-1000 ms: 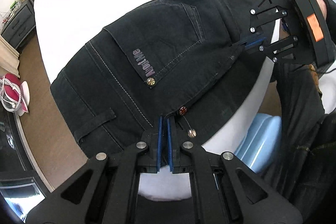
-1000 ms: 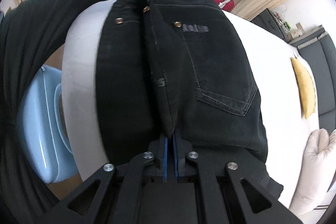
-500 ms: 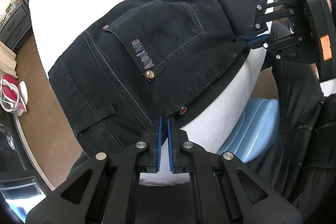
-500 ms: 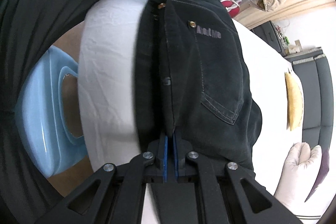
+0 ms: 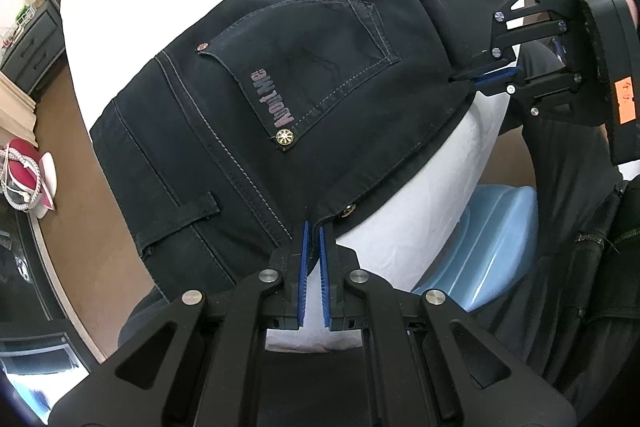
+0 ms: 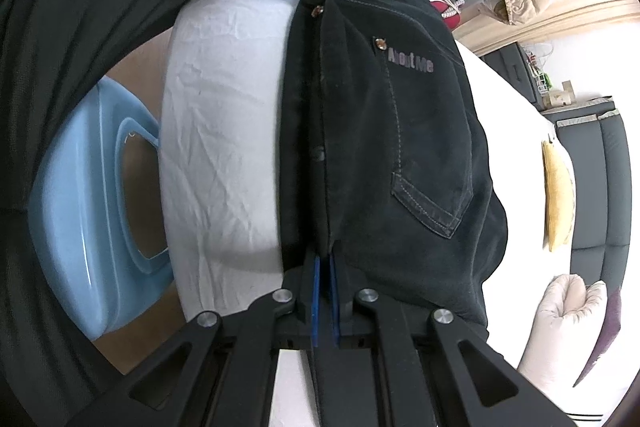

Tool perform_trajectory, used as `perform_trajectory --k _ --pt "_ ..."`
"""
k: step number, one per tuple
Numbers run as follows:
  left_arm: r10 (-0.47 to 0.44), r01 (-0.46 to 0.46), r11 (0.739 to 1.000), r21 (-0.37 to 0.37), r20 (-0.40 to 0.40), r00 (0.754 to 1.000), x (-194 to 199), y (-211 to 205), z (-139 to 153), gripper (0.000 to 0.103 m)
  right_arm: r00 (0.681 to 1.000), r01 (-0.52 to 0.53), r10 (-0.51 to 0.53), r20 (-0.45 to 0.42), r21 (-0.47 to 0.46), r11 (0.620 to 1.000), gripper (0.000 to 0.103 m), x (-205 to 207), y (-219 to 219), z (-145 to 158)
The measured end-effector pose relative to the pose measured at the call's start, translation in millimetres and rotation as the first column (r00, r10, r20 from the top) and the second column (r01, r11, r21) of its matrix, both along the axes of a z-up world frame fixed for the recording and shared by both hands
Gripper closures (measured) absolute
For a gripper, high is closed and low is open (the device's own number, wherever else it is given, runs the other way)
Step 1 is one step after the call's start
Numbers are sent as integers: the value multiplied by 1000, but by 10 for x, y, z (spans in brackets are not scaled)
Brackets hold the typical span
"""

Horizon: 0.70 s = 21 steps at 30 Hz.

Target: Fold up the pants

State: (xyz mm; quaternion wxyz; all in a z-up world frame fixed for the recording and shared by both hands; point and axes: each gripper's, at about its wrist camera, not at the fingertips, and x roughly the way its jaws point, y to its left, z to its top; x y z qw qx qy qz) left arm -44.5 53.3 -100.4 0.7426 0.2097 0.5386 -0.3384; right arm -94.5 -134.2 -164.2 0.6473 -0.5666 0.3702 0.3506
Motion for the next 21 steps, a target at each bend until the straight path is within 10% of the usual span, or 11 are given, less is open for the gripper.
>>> perform_trajectory --k 11,21 --pt "41 -43 998 -43 -41 998 34 92 -67 93 1000 25 -25 -15 7 1000 95 -22 -5 -85" --pt "43 -45 991 -129 -11 999 189 257 660 88 998 62 -62 -9 23 998 95 -1 12 -122"
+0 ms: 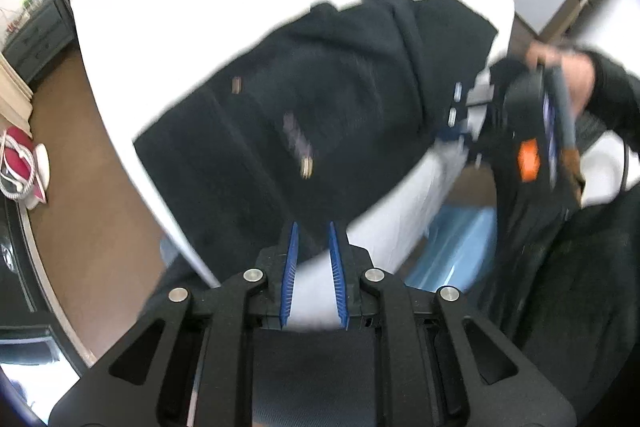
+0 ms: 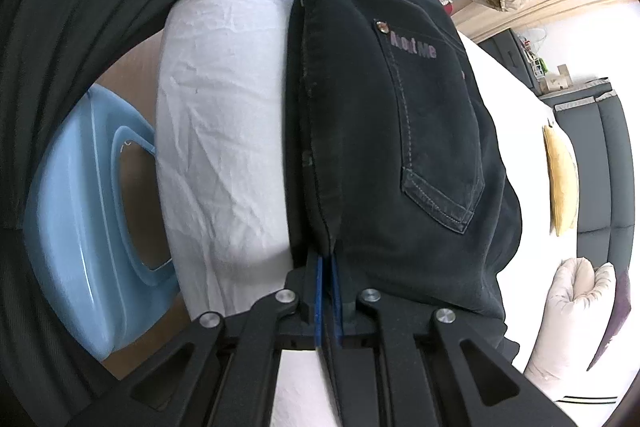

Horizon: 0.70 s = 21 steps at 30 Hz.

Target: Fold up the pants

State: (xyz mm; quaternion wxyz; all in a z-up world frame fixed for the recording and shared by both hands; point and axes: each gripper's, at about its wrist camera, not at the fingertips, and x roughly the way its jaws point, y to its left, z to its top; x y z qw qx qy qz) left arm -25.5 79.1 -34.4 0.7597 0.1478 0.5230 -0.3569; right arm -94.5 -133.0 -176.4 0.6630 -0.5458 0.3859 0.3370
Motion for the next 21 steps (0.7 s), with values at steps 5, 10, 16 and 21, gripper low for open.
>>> perform_trajectory --k 5,10,16,21 --pt "32 -33 995 -90 -13 999 238 -603 -188 88 998 64 -64 -2 30 997 94 33 3 26" --pt "82 -87 996 -37 -121 989 434 -1083 -838 88 977 210 -210 -14 174 962 85 95 -144 145" --pt "135 -154 983 -99 -171 976 514 -1027 -905 88 848 524 -459 -264 548 652 34 364 -991 734" --pt "148 -167 982 -86 -198 969 598 -1077 -935 88 542 742 -577 -611 670 -12 34 1076 -2633 1035"
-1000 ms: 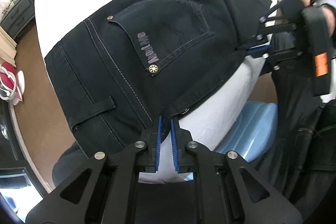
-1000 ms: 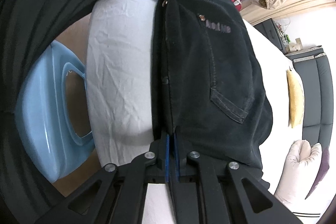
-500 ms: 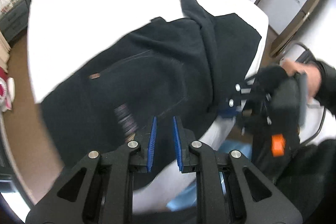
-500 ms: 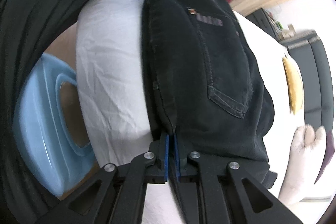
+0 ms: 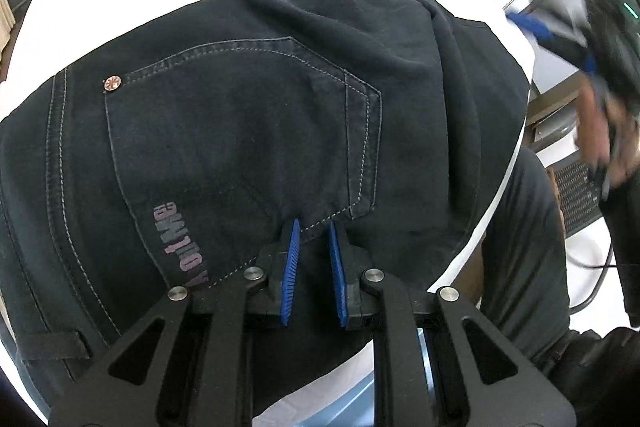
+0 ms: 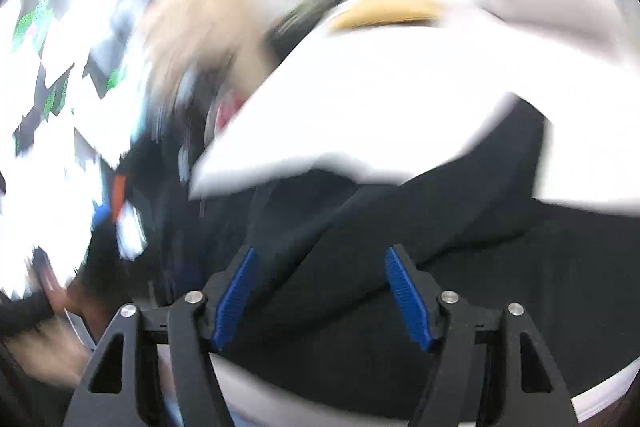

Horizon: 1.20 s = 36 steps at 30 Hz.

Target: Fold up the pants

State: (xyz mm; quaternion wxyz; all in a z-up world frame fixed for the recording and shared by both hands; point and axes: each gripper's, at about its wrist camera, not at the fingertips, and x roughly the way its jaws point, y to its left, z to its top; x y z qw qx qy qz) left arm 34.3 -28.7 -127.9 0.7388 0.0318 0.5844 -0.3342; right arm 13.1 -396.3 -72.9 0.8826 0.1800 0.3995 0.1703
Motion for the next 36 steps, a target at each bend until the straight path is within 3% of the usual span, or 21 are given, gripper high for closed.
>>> perform_trajectory --k 2,5,10,12,14,17,24,25,26,27,32,36 --pt "9 -9 1000 -7 -5 1000 -8 0 -61 88 986 169 -168 -25 220 961 36 223 -633 -52" --pt "35 -36 999 -32 -29 999 21 68 -72 88 939 345 -313 -144 415 842 55 566 -1236 -351" --pt "68 -72 996 -57 -64 996 64 128 -88 88 843 532 -388 -371 481 697 59 987 -1582 -996" --pt "75 -79 995 -64 -68 995 62 291 -103 88 806 584 -412 -425 462 667 59 1094 -1653 -1152" --pt "77 -82 994 -67 -69 995 44 342 -138 88 792 604 -413 -449 477 639 59 1161 -1670 -1274" --pt "79 -84 994 -70 -70 994 64 406 -136 88 785 612 -412 -462 481 627 59 1254 -1651 -1344" --pt "85 -89 994 -67 -62 994 54 441 -127 88 788 609 -427 -443 461 645 59 1423 -1670 -1353" --pt "88 -92 994 -66 -61 994 53 433 -108 88 789 609 -430 -439 462 645 63 1438 -1682 -1353" --pt "92 -95 993 -65 -58 994 39 425 -118 88 795 601 -430 -428 462 652 85 1462 -1689 -1344" --pt "94 -98 993 -63 -56 994 25 417 -119 88 799 596 -429 -421 455 662 96 1485 -1691 -1330" --pt "98 -100 994 -54 -45 994 -45 338 -141 88 824 566 -474 -310 427 705 98 1315 -1769 -924" --pt "105 -108 992 -65 -48 993 -75 341 -149 88 820 567 -531 -213 434 700 98 878 -1981 -531"
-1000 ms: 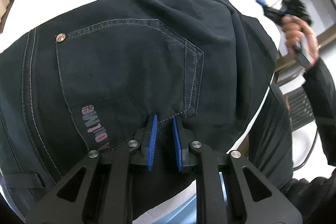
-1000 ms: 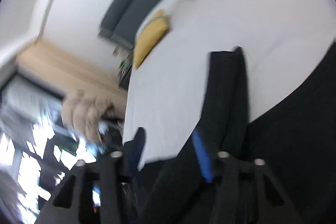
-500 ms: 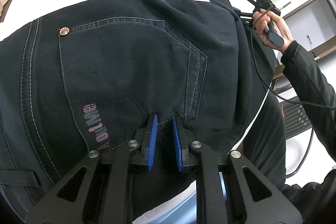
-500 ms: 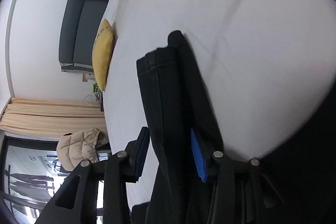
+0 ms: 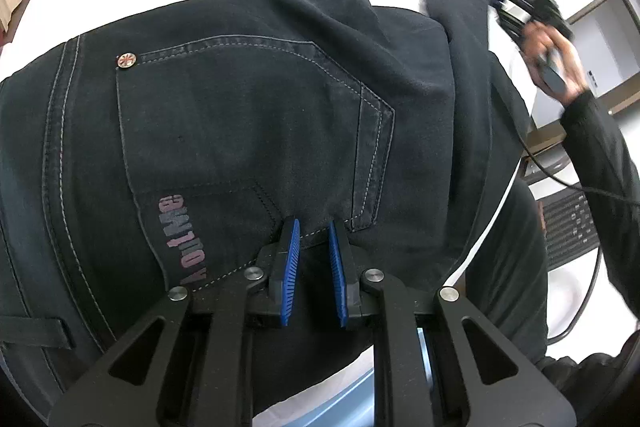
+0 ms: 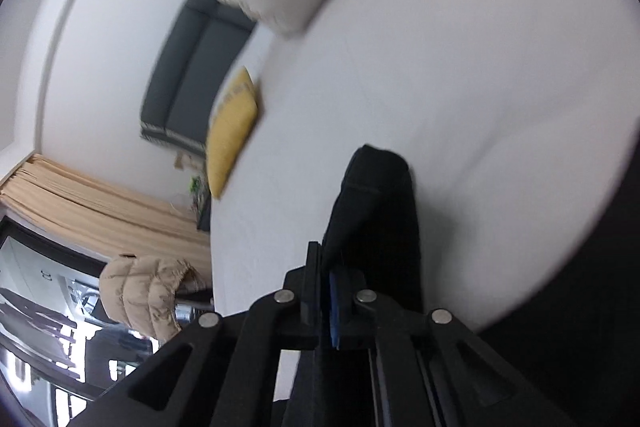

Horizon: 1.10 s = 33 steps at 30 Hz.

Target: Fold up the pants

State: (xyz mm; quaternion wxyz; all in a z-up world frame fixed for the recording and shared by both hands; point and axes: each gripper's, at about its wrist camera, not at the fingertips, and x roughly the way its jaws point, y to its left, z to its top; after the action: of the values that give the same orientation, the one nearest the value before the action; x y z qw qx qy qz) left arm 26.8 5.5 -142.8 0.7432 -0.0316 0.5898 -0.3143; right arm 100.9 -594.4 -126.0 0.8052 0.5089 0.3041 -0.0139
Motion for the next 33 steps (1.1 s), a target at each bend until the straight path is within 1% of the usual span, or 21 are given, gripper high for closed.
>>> perform_trajectory --k 2,4,5,7,8,11,14,16,19,20,21,22,23,24,25,27,28,29,33 --pt "6 -6 1000 -5 -1 1000 -1 17 9 88 997 60 -60 47 15 998 98 -347 -157 116" --pt "8 -8 1000 -7 2 1000 -5 34 16 88 988 119 -122 98 35 992 98 -741 -276 156" --pt "9 -9 1000 -7 3 1000 -8 41 18 88 978 157 -163 130 56 986 98 -996 -334 141" --pt "4 -4 1000 2 11 1000 -17 37 26 88 956 237 -250 153 99 967 98 -1462 -413 6" --pt "2 -2 1000 7 14 1000 -28 28 18 88 950 269 -283 135 112 957 98 -1616 -430 -83" --pt "-11 10 999 35 28 1000 -49 -30 44 88 926 369 -377 31 147 918 98 -2069 -463 -451" --pt "-13 12 998 56 32 999 -59 -81 59 88 903 428 -428 -41 172 887 98 -2374 -461 -755" --pt "-12 10 998 66 34 999 -63 -118 73 88 903 430 -425 -63 168 887 98 -2418 -443 -833" --pt "-9 6 997 79 40 999 -73 -162 99 88 907 421 -418 -56 163 892 94 -2393 -457 -809" --pt "-8 4 997 81 40 999 -74 -177 109 88 910 414 -410 -59 182 892 88 -2350 -479 -821" --pt "-5 1 997 83 39 999 -73 -187 117 88 913 407 -406 -52 206 890 76 -2316 -489 -820" --pt "-3 0 996 85 39 999 -73 -192 114 88 915 400 -403 -34 227 888 70 -2296 -505 -845" --pt "-3 0 996 88 38 999 -84 -196 109 88 915 397 -402 -23 221 891 68 -2258 -534 -831" --pt "-3 -1 996 91 37 999 -84 -208 114 88 914 401 -405 -22 197 895 67 -2201 -544 -784" --pt "-3 -1 996 93 36 999 -75 -208 120 88 916 399 -402 -19 173 901 68 -2166 -568 -750" --pt "-1 -2 995 96 31 1000 -67 -218 119 88 922 388 -385 -43 133 912 97 -2095 -613 -728" --pt "0 -3 995 96 27 1000 -59 -224 121 88 919 394 -389 -66 121 911 98 -2091 -640 -730" --pt "1 -3 995 96 24 1000 -46 -220 124 88 914 406 -399 -79 129 905 98 -2100 -669 -751" --pt "4 -4 996 92 7 1000 -1 -224 136 88 889 458 -451 -84 161 874 98 -2237 -726 -742"
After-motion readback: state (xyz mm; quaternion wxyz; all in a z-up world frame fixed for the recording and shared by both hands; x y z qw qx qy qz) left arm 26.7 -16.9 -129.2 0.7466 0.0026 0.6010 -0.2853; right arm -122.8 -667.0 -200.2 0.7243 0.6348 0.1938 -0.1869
